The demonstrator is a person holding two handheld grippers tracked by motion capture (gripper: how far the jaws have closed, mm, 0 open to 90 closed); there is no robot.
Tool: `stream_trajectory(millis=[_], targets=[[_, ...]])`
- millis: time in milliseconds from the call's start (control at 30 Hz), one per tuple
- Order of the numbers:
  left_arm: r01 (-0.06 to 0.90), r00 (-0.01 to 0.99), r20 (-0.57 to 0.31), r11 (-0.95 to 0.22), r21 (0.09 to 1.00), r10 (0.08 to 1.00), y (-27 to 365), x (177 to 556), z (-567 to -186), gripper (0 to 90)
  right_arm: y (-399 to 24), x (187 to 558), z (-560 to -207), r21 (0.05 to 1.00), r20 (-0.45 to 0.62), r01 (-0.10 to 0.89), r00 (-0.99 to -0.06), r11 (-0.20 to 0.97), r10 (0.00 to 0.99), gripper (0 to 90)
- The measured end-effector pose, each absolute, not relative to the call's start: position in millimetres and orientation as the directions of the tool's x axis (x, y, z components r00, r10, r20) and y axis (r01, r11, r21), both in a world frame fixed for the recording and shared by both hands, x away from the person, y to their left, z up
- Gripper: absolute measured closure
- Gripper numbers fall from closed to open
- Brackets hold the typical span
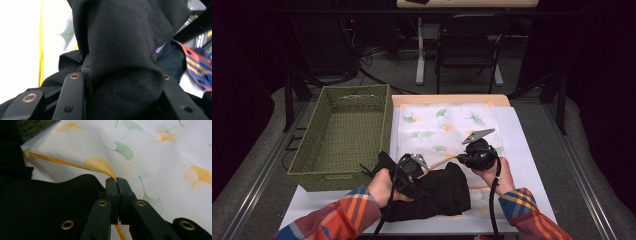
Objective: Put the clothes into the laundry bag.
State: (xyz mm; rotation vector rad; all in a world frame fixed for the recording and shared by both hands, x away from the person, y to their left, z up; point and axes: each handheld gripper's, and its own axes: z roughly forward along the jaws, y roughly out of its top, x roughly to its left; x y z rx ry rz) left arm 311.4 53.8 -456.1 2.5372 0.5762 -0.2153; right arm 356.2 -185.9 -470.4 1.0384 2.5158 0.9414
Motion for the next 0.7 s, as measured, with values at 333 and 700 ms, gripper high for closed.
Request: stream_trajectory(millis=[333,700], targets=[[0.532,0.843,-0.231,-0.690,0.491,0.485,41.2,322.9,-475.8,59.1,-184.9,353.4,-465.6,0.668,0.005,0.523,-0.715,0.530,0.699,89.3],[0.424,0.899,-0.108,-0.781,0.459,0.425,51.4,318.1,-469.6,26.1,-184.6,350.6,-465.5,0.662,0.009,0.525,-0.719,0.535,0.695,89.3]])
